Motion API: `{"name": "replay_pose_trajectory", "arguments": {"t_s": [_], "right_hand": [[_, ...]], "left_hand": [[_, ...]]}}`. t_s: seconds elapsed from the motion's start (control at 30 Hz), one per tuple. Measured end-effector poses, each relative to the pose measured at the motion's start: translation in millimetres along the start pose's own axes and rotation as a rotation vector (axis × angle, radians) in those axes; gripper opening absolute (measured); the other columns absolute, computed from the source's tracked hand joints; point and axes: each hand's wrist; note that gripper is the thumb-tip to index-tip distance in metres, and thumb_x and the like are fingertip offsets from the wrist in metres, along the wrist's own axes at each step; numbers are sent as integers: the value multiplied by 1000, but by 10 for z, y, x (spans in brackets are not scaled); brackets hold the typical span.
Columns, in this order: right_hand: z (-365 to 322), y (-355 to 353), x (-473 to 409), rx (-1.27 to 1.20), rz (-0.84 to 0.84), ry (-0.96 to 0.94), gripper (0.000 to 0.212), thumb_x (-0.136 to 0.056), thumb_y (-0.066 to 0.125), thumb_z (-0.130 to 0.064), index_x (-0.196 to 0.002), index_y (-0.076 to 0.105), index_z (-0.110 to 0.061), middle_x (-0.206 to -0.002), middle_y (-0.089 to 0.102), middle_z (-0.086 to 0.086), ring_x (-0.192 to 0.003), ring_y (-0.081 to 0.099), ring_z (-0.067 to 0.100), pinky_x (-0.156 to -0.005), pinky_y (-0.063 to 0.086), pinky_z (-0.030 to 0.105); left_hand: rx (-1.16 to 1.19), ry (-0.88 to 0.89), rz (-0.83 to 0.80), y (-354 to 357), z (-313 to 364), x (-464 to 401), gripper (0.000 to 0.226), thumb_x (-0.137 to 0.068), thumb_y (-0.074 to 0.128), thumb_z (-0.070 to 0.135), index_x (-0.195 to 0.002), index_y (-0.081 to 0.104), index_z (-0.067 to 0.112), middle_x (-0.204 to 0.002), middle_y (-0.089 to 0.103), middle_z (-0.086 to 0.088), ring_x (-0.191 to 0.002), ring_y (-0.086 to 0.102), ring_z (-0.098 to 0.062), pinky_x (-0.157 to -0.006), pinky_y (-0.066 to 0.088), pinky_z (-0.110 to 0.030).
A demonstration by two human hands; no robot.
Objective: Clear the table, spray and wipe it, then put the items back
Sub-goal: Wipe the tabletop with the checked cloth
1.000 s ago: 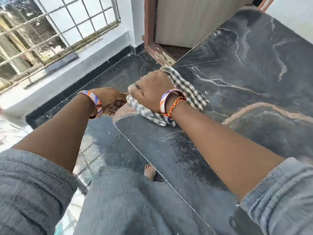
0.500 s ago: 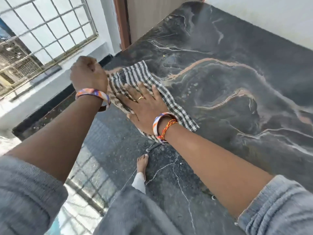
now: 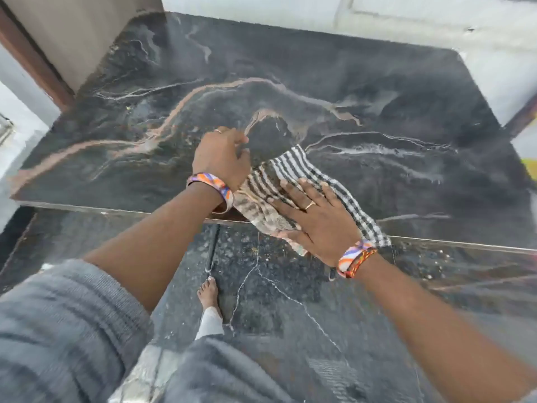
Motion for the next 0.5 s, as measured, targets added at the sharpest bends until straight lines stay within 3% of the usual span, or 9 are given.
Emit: {"name": "replay_pose_trajectory", "arguments": {"t_s": [0.13, 0.3, 0.5], "right_hand": [[582, 157, 673, 61, -12, 268, 58, -89, 17, -62, -142, 23, -39, -150, 37, 2, -133, 42, 35, -106, 29, 56], [508, 133, 797, 24, -54, 494, 63, -88, 4, -65, -137, 30, -36, -141, 50, 6, -124, 50, 40, -97, 37, 63], [-55, 55, 327, 25, -7, 361, 59, -84, 27, -62, -136, 34, -37, -139, 52, 3, -120, 53, 42, -93, 40, 64]], "left_hand": [[37, 15, -25, 143, 190, 5, 29, -86, 53, 15, -112, 65, 10, -122, 60, -17, -117, 51, -36, -96, 41, -36], [62, 10, -32, 126, 170, -38, 28, -86, 53, 14, -111, 65, 10, -125, 58, -16, -119, 49, -35, -99, 39, -37], [47, -66, -2, -95, -143, -163, 28, -88, 53, 15, -113, 64, 10, -125, 57, -17, -116, 50, -36, -97, 41, -38]]}}
Point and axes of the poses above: each hand's wrist, its own x-axis away from the middle knuckle, its own y-axis out of the palm, z = x × y
